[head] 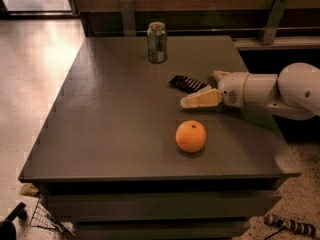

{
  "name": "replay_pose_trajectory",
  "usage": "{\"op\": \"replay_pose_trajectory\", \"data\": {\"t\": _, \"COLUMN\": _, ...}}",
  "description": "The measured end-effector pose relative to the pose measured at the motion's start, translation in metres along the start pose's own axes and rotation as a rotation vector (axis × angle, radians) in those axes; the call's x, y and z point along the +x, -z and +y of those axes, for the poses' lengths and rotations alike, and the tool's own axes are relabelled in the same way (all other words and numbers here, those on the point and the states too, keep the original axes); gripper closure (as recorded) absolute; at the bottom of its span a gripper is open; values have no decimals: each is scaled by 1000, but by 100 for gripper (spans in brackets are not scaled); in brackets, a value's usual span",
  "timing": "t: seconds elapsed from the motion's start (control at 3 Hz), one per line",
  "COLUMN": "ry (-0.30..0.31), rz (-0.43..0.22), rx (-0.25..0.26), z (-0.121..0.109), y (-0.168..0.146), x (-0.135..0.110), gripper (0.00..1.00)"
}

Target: Pick rxbar chocolate

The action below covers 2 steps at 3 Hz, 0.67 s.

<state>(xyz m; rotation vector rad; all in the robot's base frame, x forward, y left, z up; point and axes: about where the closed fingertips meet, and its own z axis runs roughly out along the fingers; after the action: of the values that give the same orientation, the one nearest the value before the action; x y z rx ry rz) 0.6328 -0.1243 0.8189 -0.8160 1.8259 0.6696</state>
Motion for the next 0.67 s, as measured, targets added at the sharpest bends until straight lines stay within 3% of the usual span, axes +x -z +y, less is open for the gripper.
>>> {"op": "replay_pose_trajectory", "data": {"t": 0.33, "ry": 15, "rz": 24, "rx": -9, "z": 1, "y": -5, "x": 8, "gripper": 15}}
{"op": "replay_pose_trajectory", "data": {"t": 0.67, "ry": 16, "rz": 24, "rx": -11, "z": 2, "y": -6, "x": 8, "gripper": 38}}
